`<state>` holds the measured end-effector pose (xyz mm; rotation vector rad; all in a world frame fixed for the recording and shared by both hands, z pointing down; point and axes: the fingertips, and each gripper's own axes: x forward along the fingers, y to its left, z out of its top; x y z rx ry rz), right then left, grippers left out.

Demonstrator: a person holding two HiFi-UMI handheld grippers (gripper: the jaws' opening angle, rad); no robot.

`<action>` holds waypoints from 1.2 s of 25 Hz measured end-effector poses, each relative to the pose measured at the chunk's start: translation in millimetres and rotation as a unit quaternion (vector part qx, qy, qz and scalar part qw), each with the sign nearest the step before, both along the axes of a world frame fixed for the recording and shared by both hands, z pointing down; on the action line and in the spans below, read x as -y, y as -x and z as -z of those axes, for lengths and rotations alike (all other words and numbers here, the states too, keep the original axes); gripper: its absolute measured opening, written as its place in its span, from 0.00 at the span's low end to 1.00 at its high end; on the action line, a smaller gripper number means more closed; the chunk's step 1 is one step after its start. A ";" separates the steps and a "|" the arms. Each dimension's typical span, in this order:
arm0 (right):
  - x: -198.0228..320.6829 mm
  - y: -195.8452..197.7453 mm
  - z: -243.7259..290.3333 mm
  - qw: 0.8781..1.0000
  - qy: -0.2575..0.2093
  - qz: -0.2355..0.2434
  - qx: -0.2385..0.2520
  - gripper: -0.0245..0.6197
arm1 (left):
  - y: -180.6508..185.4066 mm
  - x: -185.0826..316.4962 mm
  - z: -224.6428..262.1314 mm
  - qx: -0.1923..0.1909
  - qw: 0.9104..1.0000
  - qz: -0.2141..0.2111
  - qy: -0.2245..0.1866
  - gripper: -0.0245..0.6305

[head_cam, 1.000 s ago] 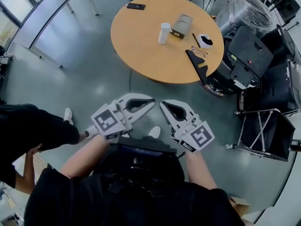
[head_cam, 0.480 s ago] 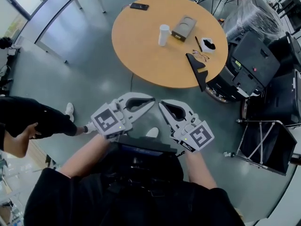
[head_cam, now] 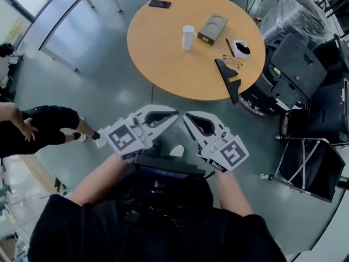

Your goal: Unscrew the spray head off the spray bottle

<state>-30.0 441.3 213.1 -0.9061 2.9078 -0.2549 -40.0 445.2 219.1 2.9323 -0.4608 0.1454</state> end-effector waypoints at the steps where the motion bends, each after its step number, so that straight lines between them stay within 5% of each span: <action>1: 3.7 0.5 -0.4 1.000 0.001 -0.002 -0.001 0.02 | 0.8 4.1 -0.9 0.003 1.000 -0.001 0.002 0.04; 30: 206.3 100.4 -13.4 0.996 0.018 -0.075 -0.040 0.02 | 95.5 208.4 -20.3 -0.029 0.996 -0.087 0.000 0.04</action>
